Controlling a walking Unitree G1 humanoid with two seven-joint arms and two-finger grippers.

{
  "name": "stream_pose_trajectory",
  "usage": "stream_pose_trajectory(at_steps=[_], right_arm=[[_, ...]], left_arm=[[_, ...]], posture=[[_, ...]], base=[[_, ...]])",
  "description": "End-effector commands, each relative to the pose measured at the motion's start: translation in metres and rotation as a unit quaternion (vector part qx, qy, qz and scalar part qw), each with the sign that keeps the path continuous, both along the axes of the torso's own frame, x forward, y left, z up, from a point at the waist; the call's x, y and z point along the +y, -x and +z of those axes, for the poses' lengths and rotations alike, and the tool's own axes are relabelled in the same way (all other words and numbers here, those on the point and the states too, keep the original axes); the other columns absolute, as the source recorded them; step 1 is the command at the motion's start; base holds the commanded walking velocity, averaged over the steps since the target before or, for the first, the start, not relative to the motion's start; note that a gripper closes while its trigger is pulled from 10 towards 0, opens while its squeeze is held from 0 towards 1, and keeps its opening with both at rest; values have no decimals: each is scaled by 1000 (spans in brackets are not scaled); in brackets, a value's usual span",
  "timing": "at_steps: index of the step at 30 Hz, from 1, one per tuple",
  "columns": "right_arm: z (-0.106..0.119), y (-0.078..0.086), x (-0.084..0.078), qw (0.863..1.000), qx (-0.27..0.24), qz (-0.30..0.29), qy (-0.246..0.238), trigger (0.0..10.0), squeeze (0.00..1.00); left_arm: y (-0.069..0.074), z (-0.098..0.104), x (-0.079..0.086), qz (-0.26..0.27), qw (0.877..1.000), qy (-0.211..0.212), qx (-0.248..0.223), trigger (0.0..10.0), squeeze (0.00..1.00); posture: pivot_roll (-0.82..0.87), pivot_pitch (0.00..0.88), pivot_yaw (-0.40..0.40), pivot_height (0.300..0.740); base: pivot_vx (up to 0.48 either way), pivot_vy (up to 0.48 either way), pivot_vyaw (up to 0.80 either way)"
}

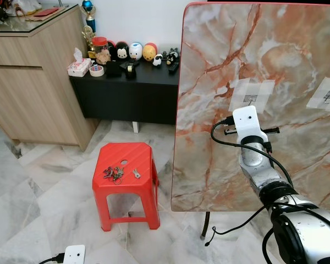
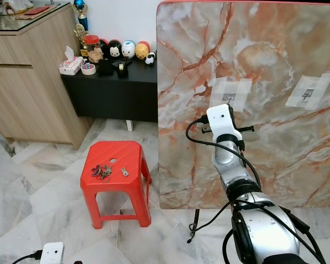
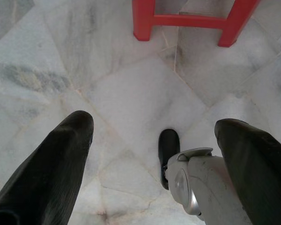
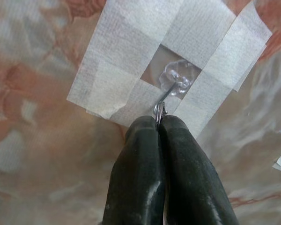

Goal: Hang keys on a hook

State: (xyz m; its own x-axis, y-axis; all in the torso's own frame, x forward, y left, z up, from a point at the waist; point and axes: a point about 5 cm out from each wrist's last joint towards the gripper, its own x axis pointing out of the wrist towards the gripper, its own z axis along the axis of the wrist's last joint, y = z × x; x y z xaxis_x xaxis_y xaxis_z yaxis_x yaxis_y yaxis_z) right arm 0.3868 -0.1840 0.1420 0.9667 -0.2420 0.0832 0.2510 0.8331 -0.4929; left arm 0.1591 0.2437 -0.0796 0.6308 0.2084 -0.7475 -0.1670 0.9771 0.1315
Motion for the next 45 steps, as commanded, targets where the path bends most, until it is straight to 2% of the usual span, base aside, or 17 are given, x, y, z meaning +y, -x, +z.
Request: stream_pose_trajectory(at_steps=[1, 12, 13, 14, 15, 22, 30, 31, 32, 33, 40, 42, 43, 45], right_arm=[[8, -4, -3, 1000, -5, -3, 8, 10000, 0], [9, -4, -4, 1000, 1, -4, 8, 10000, 0], [9, -4, -4, 1000, 2, -3, 5, 10000, 322], [9, -4, -4, 1000, 2, -2, 3, 10000, 322], [9, -4, -4, 1000, 3, 0, 1, 10000, 1000], [7, -4, -2, 1000, 5, 4, -1, 10000, 1000], [-1, -1, 7, 999, 8, 40, -24, 10000, 1000], [-1, -1, 10, 998, 6, 51, -30, 10000, 792], [-1, 0, 13, 998, 2, 64, -29, 10000, 122], [-2, 0, 14, 997, 2, 66, -27, 10000, 0], [-13, 9, 18, 993, -6, 106, -58, 10000, 0], [-22, 14, 17, 991, 0, 104, -88, 10000, 0], [-35, 22, 14, 988, 13, 104, -113, 10000, 0], [-53, 32, 12, 986, 43, 106, -124, 10000, 0]], left_arm=[[1, -1, -2, 5, 1000, 3, 4, 10000, 0], [2, -2, -2, 5, 1000, 2, 6, 10000, 0], [3, -2, -1, 5, 1000, 2, 7, 10000, 0], [3, -2, -1, 5, 1000, 2, 7, 10000, 0], [3, -2, -1, 5, 1000, 2, 7, 10000, 0], [4, -2, 0, 6, 1000, 1, 9, 10000, 0], [6, -3, 1, 4, 1000, 2, 14, 10000, 0], [6, -3, 2, 4, 1000, 2, 15, 10000, 0], [7, -3, 3, 4, 1000, 2, 16, 10000, 0], [8, -3, 3, 4, 1000, 2, 16, 10000, 0], [11, -3, 6, 4, 1000, 0, 18, 10000, 0], [12, -3, 6, 4, 1000, 0, 20, 10000, 0], [13, -4, 6, 3, 1000, 0, 21, 10000, 0], [14, -4, 6, 3, 1000, 0, 22, 10000, 0]], posture=[[38, 0, -39, 740], [38, 0, -38, 740], [37, 0, -36, 740], [36, 0, -36, 740], [36, 0, -36, 740], [37, 0, -37, 740], [33, 0, -34, 740], [33, 0, -34, 740], [31, 0, -32, 740], [31, 0, -32, 740], [27, 0, -32, 740], [23, 0, -33, 740], [23, 0, -33, 740], [25, 0, -33, 740]], base=[[0, 0, 0], [0, 0, 0], [0, 0, 0], [0, 0, 0], [0, 0, 0], [0, 0, 0], [0, 0, 0], [0, 0, 0], [0, 0, 0], [0, 0, 0], [0, 0, 0], [0, 0, 0], [0, 0, 0], [0, 0, 0]])
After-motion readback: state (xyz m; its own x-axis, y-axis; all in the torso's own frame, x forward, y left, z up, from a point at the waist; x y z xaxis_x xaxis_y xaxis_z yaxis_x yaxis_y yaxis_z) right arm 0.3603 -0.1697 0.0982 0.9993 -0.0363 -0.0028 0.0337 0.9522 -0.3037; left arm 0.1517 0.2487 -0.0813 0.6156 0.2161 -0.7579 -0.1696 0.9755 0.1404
